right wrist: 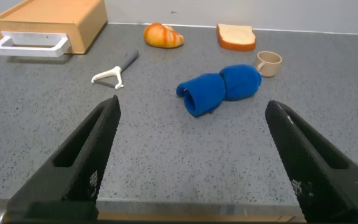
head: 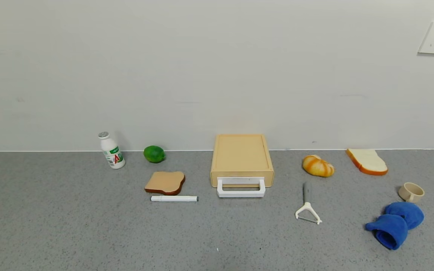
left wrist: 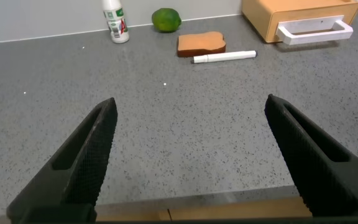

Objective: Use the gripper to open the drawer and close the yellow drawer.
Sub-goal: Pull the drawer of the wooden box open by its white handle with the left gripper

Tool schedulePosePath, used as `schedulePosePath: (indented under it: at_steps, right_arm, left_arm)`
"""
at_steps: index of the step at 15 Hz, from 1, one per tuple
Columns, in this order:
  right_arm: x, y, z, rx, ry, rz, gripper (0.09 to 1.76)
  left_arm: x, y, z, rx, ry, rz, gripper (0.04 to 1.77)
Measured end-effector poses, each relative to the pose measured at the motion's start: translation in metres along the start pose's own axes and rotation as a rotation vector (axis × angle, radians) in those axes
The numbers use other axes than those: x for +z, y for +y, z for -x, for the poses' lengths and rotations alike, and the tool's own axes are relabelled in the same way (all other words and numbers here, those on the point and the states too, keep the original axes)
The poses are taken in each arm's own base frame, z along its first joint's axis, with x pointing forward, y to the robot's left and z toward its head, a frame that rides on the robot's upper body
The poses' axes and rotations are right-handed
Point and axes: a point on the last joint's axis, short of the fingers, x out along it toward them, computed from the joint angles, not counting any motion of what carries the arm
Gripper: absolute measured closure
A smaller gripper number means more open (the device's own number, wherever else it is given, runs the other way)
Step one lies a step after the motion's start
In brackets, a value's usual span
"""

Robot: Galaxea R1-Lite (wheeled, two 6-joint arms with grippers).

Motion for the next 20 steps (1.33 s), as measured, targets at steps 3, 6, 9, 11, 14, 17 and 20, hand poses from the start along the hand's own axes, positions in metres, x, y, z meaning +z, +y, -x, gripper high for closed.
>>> schedulePosePath:
  at_steps: [3, 6, 9, 11, 14, 17, 20]
  right_arm:
    - [0.000, 0.000, 0.000, 0.000, 0.000, 0.000, 0.14]
    - [0.000, 0.000, 0.000, 0.000, 0.000, 0.000, 0.14]
    - [0.000, 0.000, 0.000, 0.000, 0.000, 0.000, 0.14]
    - [0.000, 0.000, 0.000, 0.000, 0.000, 0.000, 0.14]
    - [0.000, 0.000, 0.000, 0.000, 0.000, 0.000, 0.14]
    - [0.000, 0.000, 0.000, 0.000, 0.000, 0.000, 0.14]
    - [0.000, 0.000, 0.000, 0.000, 0.000, 0.000, 0.14]
  left_arm:
    - [0.000, 0.000, 0.000, 0.001, 0.004, 0.006, 0.09]
    - [0.000, 0.000, 0.000, 0.001, 0.007, 0.006, 0.09]
    - [0.002, 0.000, 0.001, -0.009, 0.011, 0.003, 0.09]
    - [0.014, 0.000, 0.004, -0.016, -0.012, 0.005, 0.09]
    - [0.047, 0.002, 0.005, -0.019, -0.013, 0.006, 0.09]
    - [0.093, 0.005, -0.009, -0.024, 0.034, 0.006, 0.09]
    - [0.140, 0.008, -0.040, -0.027, 0.135, 0.005, 0.09]
